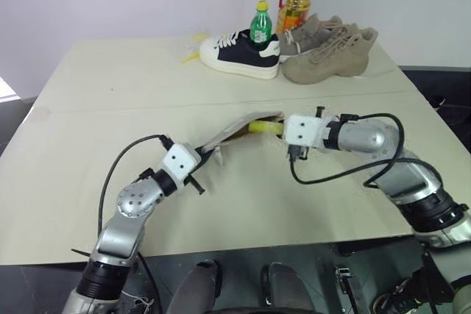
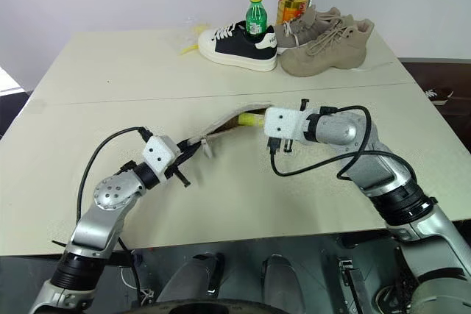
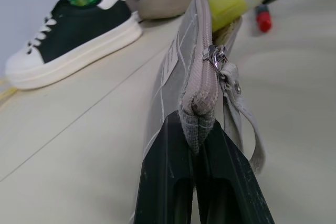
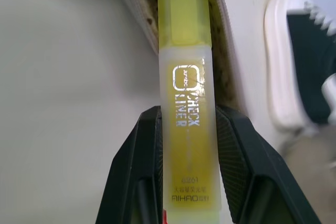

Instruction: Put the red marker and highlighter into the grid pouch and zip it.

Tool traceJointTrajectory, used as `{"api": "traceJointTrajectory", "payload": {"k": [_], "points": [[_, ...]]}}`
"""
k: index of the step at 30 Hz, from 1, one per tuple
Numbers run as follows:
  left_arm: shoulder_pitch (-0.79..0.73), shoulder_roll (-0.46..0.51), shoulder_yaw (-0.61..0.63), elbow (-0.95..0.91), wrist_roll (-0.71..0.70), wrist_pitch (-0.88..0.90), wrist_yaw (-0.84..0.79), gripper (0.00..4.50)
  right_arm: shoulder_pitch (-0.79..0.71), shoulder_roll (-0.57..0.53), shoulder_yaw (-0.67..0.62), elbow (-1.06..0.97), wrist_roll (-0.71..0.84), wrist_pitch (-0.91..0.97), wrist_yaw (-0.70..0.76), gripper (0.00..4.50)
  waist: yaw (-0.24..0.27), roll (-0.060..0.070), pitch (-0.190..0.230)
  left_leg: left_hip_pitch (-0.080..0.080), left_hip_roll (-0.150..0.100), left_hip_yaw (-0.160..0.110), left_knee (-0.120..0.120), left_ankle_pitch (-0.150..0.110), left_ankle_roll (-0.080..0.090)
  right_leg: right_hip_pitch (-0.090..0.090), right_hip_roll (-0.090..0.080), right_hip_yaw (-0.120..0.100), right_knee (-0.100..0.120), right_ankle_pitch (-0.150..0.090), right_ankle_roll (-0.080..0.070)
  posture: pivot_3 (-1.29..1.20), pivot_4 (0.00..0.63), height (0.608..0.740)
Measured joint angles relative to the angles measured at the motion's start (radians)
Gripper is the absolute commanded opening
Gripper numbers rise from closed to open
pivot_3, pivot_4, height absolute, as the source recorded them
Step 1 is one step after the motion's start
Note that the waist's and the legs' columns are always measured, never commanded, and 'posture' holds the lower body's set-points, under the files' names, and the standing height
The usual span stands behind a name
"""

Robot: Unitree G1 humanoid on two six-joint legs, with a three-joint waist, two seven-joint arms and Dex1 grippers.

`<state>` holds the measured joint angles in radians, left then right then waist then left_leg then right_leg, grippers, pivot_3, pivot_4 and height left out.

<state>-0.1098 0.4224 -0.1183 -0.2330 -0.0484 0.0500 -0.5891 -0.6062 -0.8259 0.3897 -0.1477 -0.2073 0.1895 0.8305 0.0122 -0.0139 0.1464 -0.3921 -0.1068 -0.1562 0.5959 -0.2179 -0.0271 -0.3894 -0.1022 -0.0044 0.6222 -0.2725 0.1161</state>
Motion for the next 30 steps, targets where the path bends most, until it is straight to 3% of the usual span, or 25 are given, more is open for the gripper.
{"api": "traceJointTrajectory", "payload": {"k": [6,13,14,21,26,30], "points": [[-0.007,0.055,-0.023,-0.040,-0.029,0.015,-0.102,0.00,-0.050,-0.002,0.063,0.040,-0.120,-0.255,0.041,0.86,-0.002,0.002,0.001,0.000,0.001,0.001,0.000,0.000,0.000,0.000,0.000,0.000,0.000,0.000,0.000,0.00,0.150,0.740],[-0.020,0.061,-0.020,-0.044,-0.042,0.054,-0.113,0.00,-0.047,0.069,0.031,0.070,-0.091,-0.266,0.070,4.30,0.000,0.002,0.001,0.000,0.000,0.000,0.000,0.000,0.000,0.000,0.000,0.001,0.000,0.000,0.000,0.00,0.150,0.740],[-0.021,0.052,-0.016,-0.044,-0.042,0.058,-0.102,0.00,-0.043,0.078,0.006,0.067,-0.060,-0.236,0.076,4.46,0.001,0.001,0.001,0.000,0.000,0.000,0.000,0.000,0.000,0.000,0.000,0.001,0.000,0.000,0.000,0.00,0.150,0.740],[-0.023,-0.019,-0.003,-0.004,-0.016,0.064,0.028,0.00,-0.039,0.137,-0.265,0.032,0.228,0.203,0.089,4.46,0.002,0.001,0.000,0.001,0.000,-0.001,0.001,0.000,0.000,0.001,0.000,0.001,0.000,0.000,-0.001,0.00,0.150,0.740],[-0.034,-0.069,0.015,0.022,0.035,0.045,0.138,0.00,-0.104,0.255,-0.485,0.206,0.280,0.685,-0.176,4.46,0.001,0.001,-0.002,0.001,0.000,-0.001,0.000,0.000,-0.001,0.000,0.000,0.001,0.002,0.001,-0.002,0.00,0.150,0.740],[-0.035,-0.079,0.012,0.037,0.040,0.041,0.147,0.00,-0.104,0.397,-0.565,0.240,0.261,0.904,-0.409,4.46,-0.004,0.003,-0.001,0.001,0.001,0.002,-0.001,0.001,-0.001,-0.005,-0.001,0.003,0.007,0.001,-0.002,0.00,0.150,0.740]]}}
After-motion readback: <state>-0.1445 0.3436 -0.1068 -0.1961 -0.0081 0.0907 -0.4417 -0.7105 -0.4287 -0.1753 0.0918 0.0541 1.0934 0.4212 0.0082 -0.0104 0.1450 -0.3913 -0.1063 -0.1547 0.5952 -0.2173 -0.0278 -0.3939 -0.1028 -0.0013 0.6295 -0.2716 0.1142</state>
